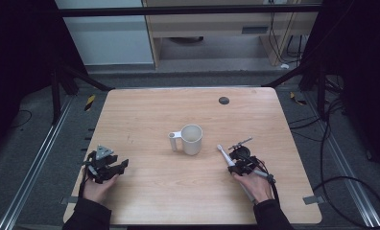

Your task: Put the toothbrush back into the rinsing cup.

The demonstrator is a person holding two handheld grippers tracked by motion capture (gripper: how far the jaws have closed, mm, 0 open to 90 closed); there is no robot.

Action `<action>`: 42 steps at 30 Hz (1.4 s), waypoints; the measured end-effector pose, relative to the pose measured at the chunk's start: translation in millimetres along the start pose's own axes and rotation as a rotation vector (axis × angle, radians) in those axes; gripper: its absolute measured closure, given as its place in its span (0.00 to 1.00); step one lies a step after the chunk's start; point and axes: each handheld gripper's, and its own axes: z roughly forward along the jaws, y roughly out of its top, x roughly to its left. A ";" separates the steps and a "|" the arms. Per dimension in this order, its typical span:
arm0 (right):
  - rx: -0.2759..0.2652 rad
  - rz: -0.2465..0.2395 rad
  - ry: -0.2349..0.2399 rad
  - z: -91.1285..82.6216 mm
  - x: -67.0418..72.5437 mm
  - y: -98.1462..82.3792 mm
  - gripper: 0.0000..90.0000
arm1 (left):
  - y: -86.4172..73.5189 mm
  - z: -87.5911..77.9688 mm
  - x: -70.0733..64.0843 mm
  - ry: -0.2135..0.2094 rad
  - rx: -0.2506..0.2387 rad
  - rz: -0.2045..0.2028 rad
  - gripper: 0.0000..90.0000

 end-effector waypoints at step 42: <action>-0.417 0.103 0.056 -82.4 -18.4 -6.2 0.75 | 0.3 -0.8 -0.2 0.001 -0.005 -0.003 0.54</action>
